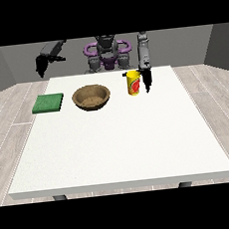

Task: Pick the cup and pour the ball into the bowl, then pick the bowl and place it on the pad

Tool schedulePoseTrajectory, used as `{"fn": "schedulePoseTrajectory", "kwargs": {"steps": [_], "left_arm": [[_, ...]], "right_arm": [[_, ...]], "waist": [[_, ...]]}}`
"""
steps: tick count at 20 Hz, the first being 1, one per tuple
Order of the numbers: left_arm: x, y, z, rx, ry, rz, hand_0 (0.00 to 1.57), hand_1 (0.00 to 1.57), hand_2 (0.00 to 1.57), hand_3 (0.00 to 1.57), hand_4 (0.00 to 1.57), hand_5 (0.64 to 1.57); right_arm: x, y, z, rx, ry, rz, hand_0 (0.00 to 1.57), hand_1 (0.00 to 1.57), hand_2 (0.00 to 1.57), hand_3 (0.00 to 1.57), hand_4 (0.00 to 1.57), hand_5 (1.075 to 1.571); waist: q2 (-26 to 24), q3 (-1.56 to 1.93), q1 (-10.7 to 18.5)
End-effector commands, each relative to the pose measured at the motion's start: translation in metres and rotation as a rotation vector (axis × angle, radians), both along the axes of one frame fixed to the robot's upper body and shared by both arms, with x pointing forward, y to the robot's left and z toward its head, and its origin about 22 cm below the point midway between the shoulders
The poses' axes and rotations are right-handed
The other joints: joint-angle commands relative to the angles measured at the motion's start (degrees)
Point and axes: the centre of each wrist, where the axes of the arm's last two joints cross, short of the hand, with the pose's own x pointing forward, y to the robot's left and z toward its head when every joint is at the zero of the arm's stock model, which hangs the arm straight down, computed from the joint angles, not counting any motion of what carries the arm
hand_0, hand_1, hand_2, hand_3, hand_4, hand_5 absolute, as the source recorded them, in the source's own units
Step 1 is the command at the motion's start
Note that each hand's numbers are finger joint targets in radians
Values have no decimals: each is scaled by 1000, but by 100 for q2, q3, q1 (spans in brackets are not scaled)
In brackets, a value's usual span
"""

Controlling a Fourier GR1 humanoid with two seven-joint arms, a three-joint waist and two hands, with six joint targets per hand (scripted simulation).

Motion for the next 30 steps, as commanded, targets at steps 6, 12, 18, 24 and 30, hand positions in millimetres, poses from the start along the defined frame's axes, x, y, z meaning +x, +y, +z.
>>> {"fn": "schedulePoseTrajectory", "kwargs": {"steps": [6, 12, 18, 24, 30], "left_arm": [[21, -6, -16, 8, -32, 45, 0, 0, 0, 0, 0, 1523], [7, -14, -32, 193, -33, 73, 1018, 1018, 1101, 888, 1467, 776], [-18, -14, -53, 315, 20, 185, 1323, 1323, 1571, 1571, 1477, 1250], [9, -5, -24, 470, 105, 135, 1341, 1341, 1571, 1571, 1532, 1304], [55, 87, 61, 833, 179, 233, 1450, 1450, 1571, 1571, 1571, 1291]], "right_arm": [[11, 26, 8, -8, -37, 33, 0, 0, 0, 0, 0, 1571], [12, -2, 14, -37, -48, 41, 0, 0, 0, 0, 0, 1570], [11, -22, 35, -52, -19, 45, 0, 0, 0, 0, 0, 1570], [4, -30, -4, -24, 124, -45, 0, 0, 0, 0, 0, 1570], [-6, -39, -30, -2, 244, -61, 0, 0, 0, 0, 0, 1569]], "waist": [[315, -2, -157], [339, 2, -404], [139, -1, -596], [-851, 8, -90], [-1451, 27, 198]]}}
